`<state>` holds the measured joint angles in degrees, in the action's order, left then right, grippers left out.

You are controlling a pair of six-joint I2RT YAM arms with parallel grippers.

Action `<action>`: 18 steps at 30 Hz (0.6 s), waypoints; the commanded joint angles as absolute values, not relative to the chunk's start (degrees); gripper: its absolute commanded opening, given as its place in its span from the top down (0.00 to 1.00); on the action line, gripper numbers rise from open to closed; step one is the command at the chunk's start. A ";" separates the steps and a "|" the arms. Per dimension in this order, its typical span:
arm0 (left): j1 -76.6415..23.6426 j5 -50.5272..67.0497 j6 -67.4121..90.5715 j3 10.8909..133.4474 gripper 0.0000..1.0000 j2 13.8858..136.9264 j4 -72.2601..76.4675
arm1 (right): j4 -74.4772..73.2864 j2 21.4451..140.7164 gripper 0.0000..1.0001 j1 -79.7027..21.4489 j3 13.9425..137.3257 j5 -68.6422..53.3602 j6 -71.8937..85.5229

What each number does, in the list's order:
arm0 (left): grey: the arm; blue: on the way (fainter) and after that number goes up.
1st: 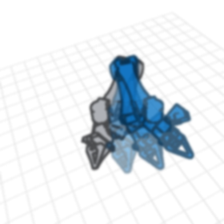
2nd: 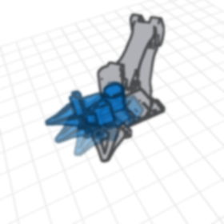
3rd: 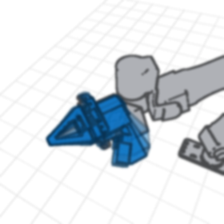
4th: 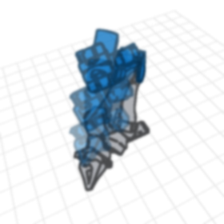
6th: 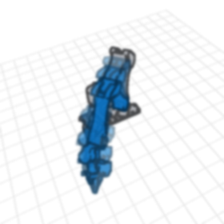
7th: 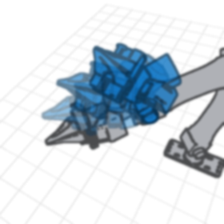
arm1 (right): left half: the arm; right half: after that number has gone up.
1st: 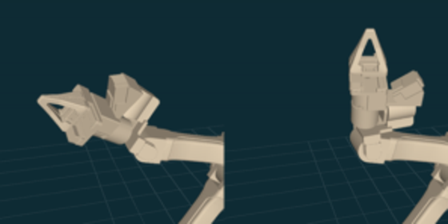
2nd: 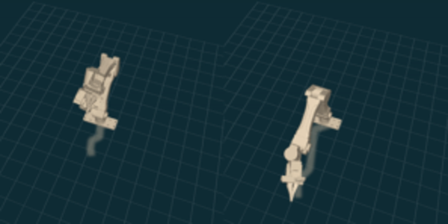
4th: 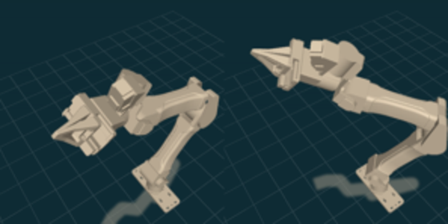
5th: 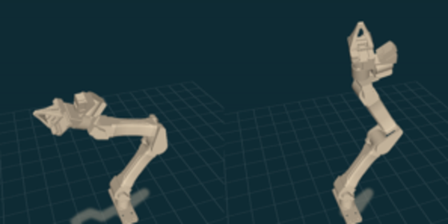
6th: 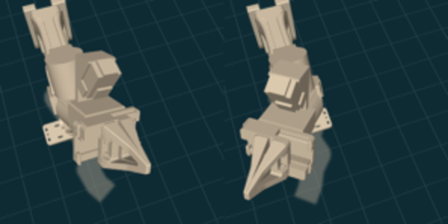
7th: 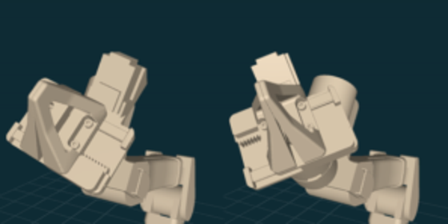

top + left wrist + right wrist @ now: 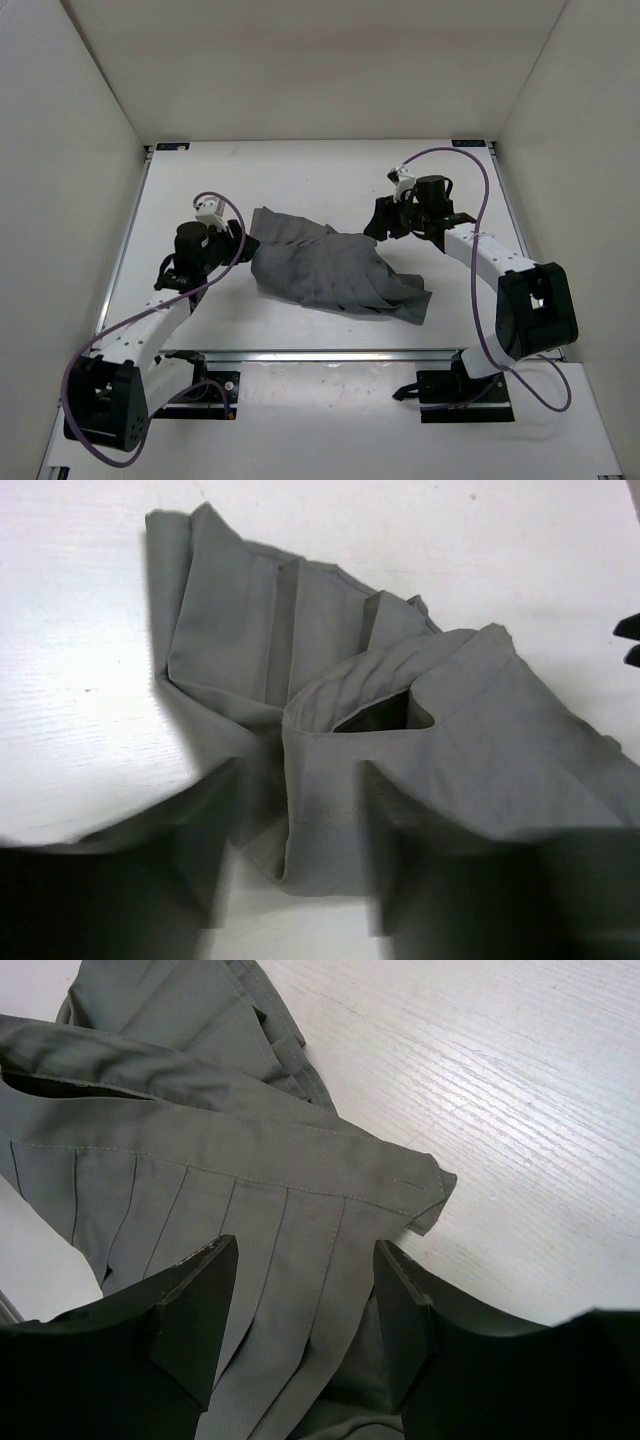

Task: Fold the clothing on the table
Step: Flatten the skirt out

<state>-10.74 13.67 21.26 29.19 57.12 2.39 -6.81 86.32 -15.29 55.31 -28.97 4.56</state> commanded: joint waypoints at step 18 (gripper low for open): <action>-12.74 18.31 24.35 33.83 1.00 62.43 1.71 | -2.55 89.90 0.44 -15.30 54.58 -31.81 4.22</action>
